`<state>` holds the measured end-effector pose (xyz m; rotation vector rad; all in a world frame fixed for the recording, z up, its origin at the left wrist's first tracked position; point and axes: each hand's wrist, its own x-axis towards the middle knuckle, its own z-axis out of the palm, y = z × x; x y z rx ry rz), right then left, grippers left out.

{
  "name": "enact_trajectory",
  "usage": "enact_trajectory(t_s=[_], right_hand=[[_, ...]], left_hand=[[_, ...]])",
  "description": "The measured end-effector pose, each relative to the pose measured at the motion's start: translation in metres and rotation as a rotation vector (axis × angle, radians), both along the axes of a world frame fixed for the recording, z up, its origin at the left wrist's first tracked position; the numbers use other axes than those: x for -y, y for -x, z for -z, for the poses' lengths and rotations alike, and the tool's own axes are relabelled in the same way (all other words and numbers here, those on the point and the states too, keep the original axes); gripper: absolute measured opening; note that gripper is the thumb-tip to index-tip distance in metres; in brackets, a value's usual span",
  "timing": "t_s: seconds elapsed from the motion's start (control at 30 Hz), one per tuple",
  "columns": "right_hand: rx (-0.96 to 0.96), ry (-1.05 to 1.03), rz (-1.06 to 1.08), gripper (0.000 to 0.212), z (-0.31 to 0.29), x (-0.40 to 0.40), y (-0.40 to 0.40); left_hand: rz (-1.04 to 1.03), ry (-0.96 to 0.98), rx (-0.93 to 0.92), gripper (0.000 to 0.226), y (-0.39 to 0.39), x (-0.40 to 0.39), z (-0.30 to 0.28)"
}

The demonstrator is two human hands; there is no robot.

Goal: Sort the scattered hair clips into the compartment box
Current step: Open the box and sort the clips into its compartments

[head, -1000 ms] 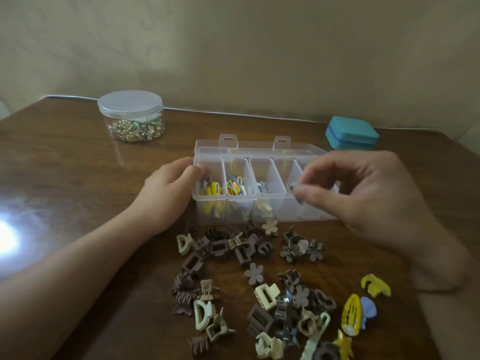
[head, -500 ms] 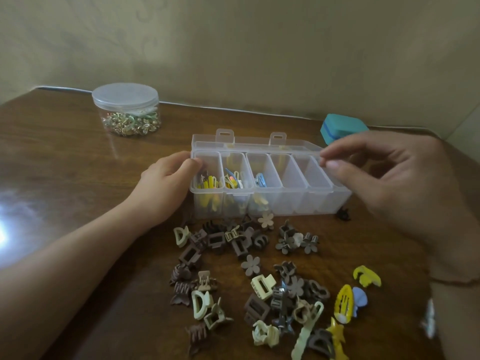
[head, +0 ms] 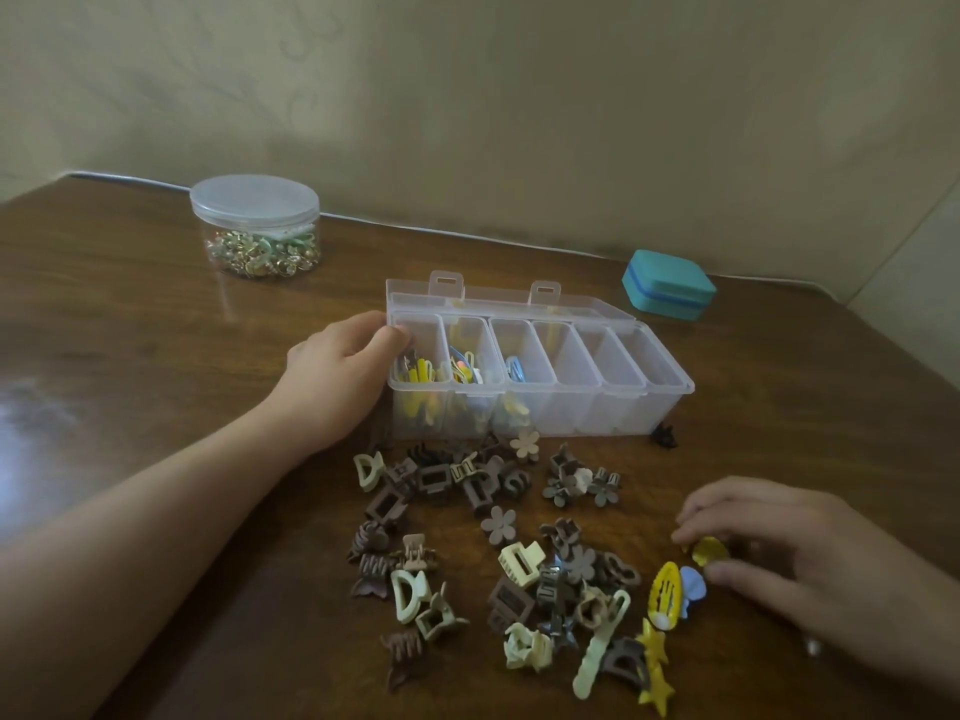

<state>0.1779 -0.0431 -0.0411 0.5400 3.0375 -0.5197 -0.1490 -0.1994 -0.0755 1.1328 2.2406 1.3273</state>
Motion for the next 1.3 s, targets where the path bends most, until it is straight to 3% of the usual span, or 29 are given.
enact_trajectory(t_s=[0.07, 0.2, 0.3, 0.37, 0.47, 0.6, 0.77, 1.0, 1.13, 1.3], right_hand=[[-0.062, -0.063, 0.002, 0.02, 0.003, -0.001, 0.007], [-0.173, -0.104, 0.002, 0.032, -0.007, 0.003, 0.037], [-0.419, -0.066, -0.005, 0.019, -0.031, 0.015, 0.072], [-0.526, 0.077, 0.007, 0.014, -0.041, 0.019, 0.104], [-0.482, 0.215, 0.03, 0.012, -0.047, 0.021, 0.157], [-0.307, 0.086, 0.044, 0.013, -0.031, 0.015, 0.188], [-0.69, 0.089, 0.146, 0.015, -0.04, 0.006, 0.139], [-0.308, -0.016, 0.315, 0.026, -0.009, 0.0, -0.005], [-0.334, 0.038, 0.352, 0.035, 0.016, 0.01, -0.051], [-0.315, 0.118, 0.269, 0.063, 0.021, 0.017, -0.073]], left_hand=[[0.001, -0.002, -0.003, 0.056, 0.0, 0.0, 0.0], [-0.014, -0.005, -0.028, 0.057, -0.001, 0.0, -0.001], [-0.025, 0.005, -0.049, 0.061, -0.003, -0.001, -0.002], [-0.021, 0.002, -0.051, 0.061, -0.003, 0.0, -0.002], [-0.022, -0.003, -0.054, 0.058, -0.003, 0.0, -0.001], [-0.031, -0.002, -0.061, 0.057, -0.003, 0.0, -0.001], [-0.043, 0.021, -0.064, 0.058, -0.005, 0.0, -0.004], [-0.037, 0.026, -0.042, 0.048, -0.006, -0.002, -0.003], [-0.037, 0.027, -0.015, 0.055, -0.005, 0.001, -0.003], [-0.032, 0.042, -0.003, 0.055, -0.006, 0.002, -0.005]])
